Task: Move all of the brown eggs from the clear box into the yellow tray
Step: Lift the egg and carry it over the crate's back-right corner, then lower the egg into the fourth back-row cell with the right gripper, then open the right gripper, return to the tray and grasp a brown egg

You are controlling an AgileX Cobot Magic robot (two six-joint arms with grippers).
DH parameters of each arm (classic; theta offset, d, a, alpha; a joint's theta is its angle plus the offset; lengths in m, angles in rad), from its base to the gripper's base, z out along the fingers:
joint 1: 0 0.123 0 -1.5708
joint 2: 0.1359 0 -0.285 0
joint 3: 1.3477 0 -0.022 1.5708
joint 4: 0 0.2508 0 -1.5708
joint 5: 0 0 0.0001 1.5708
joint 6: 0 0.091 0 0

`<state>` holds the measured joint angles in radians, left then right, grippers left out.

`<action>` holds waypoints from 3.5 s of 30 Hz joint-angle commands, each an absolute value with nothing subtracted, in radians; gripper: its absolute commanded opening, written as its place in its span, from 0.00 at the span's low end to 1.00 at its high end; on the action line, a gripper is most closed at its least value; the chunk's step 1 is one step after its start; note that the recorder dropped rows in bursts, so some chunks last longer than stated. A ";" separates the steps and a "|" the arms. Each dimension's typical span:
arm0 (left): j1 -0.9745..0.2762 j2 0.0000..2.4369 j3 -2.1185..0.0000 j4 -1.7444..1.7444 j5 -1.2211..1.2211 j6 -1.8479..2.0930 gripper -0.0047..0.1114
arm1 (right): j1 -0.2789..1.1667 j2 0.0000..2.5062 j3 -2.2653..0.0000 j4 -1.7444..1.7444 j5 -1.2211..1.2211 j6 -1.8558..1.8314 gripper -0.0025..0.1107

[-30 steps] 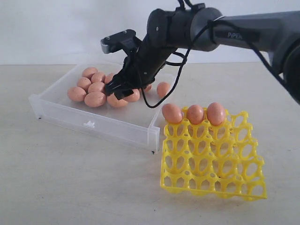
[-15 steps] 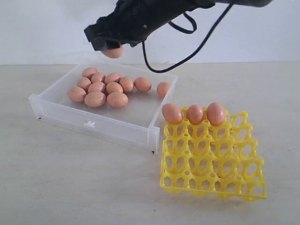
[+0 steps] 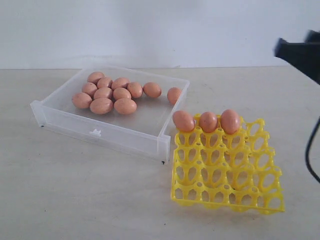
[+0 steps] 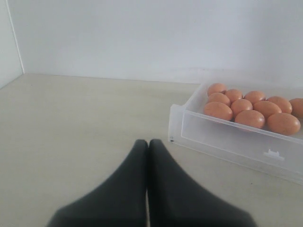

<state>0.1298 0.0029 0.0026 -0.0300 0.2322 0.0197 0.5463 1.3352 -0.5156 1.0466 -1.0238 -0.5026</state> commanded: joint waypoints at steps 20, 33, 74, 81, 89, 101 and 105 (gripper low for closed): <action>0.124 0.000 0.000 -0.035 0.232 0.020 0.00 | -0.247 1.840 -0.832 -1.608 -0.948 1.295 0.02; 0.124 0.000 0.000 -0.035 0.232 0.020 0.00 | -0.238 1.988 -0.832 -1.296 -0.989 0.880 0.02; 0.124 0.000 0.000 -0.035 0.232 0.020 0.00 | -0.238 2.002 -0.832 -1.211 -1.221 0.882 0.47; 0.124 0.000 0.000 -0.035 0.232 0.020 0.00 | -0.134 1.784 -0.832 -1.261 -1.221 0.907 0.02; 0.124 0.000 0.000 -0.035 0.232 0.020 0.00 | 0.540 1.546 -0.869 -0.941 -0.687 0.702 0.02; 0.124 0.000 0.000 -0.035 0.232 0.020 0.00 | 0.797 1.786 -1.463 -0.406 0.576 0.263 0.02; 0.124 0.000 0.000 -0.035 0.232 0.020 0.00 | 0.797 1.910 -1.736 -0.191 0.874 -0.115 0.02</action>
